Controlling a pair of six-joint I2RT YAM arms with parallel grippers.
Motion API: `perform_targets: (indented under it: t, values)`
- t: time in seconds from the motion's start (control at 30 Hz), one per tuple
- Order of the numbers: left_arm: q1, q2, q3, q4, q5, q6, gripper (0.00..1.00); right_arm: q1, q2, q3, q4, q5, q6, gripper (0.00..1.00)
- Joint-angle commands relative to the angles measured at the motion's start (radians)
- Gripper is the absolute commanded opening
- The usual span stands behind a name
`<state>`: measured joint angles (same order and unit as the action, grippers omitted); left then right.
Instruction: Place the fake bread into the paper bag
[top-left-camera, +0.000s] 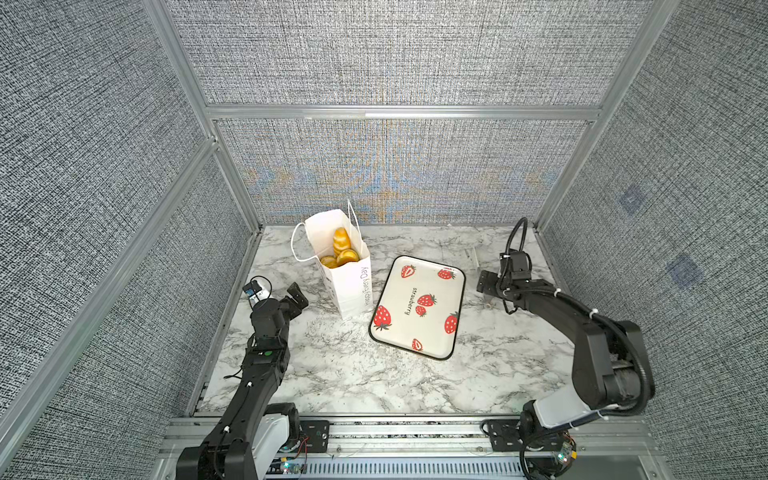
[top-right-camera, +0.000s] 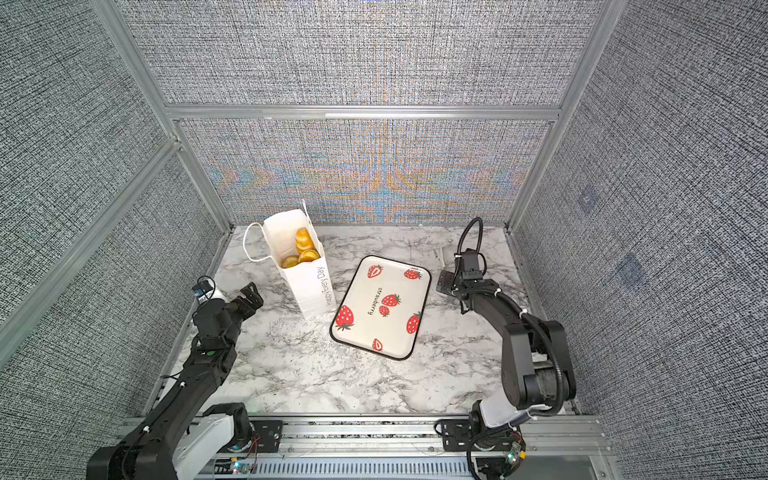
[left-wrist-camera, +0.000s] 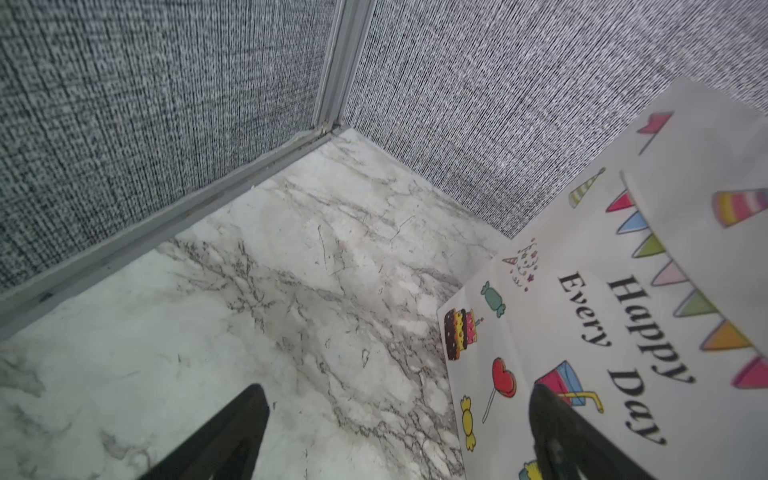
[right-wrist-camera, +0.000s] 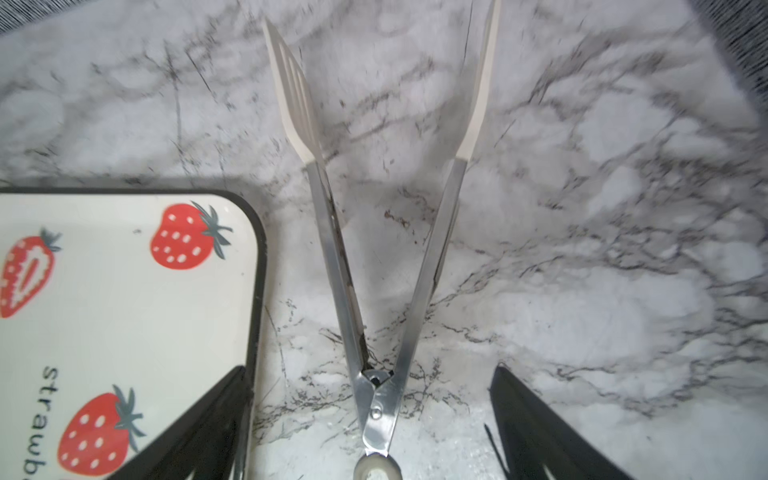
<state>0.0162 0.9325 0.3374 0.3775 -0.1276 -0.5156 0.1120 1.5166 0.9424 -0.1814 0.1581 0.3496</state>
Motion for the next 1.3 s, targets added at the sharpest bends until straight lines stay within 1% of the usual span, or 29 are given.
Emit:
perform_targets:
  t: [0.0,0.03,0.1,0.13,0.2,0.27,0.33,0.4,0.47,0.53,0.63,0.8,0.93,1.13,1.2,1.27]
  values:
    - [-0.001,0.017,-0.05,0.268,0.061,0.143,0.99,0.009,-0.064,-0.01,0.065,0.081,-0.033,0.9]
    - [-0.004,0.031,-0.087,0.366,0.088,0.194,0.99,0.012,-0.086,-0.009,0.068,0.103,-0.032,0.9]
    - [-0.005,0.056,-0.133,0.476,0.092,0.271,0.99,0.011,-0.115,-0.01,0.084,0.127,-0.046,0.9]
    - [-0.005,0.069,-0.138,0.483,0.077,0.29,0.99,0.011,-0.122,-0.01,0.094,0.138,-0.06,0.9]
    - [-0.005,0.099,-0.124,0.466,0.059,0.312,0.99,0.017,-0.138,-0.06,0.147,0.165,-0.113,0.9]
    - [-0.005,0.137,-0.115,0.475,0.061,0.335,0.99,0.023,-0.161,-0.105,0.216,0.198,-0.147,0.9]
    - [-0.005,0.177,-0.114,0.526,0.084,0.379,0.99,0.024,-0.186,-0.16,0.301,0.217,-0.167,0.9]
    - [-0.005,0.2,-0.11,0.555,0.116,0.415,0.99,0.027,-0.208,-0.223,0.394,0.221,-0.196,0.9]
    - [-0.005,0.227,-0.116,0.59,0.118,0.466,0.99,0.031,-0.23,-0.282,0.485,0.223,-0.236,0.9]
    - [-0.005,0.251,-0.113,0.6,0.113,0.492,0.99,0.031,-0.245,-0.347,0.586,0.231,-0.274,0.9]
    - [-0.005,0.307,-0.102,0.612,0.126,0.541,0.99,0.032,-0.256,-0.4,0.663,0.231,-0.302,0.9]
    - [-0.005,0.405,-0.1,0.685,0.079,0.517,0.99,0.031,-0.245,-0.453,0.739,0.216,-0.355,0.9]
    - [-0.005,0.465,-0.115,0.752,0.13,0.534,0.99,0.028,-0.214,-0.489,0.812,0.183,-0.384,0.9]
    - [-0.005,0.563,-0.167,0.936,0.13,0.53,0.99,0.02,-0.158,-0.509,0.882,0.171,-0.416,0.9]
    - [-0.005,0.59,-0.171,0.978,0.131,0.532,0.99,0.018,-0.144,-0.517,0.907,0.169,-0.421,0.9]
    - [-0.005,0.591,-0.172,0.975,0.131,0.529,0.99,0.01,-0.126,-0.537,0.961,0.159,-0.425,0.9]
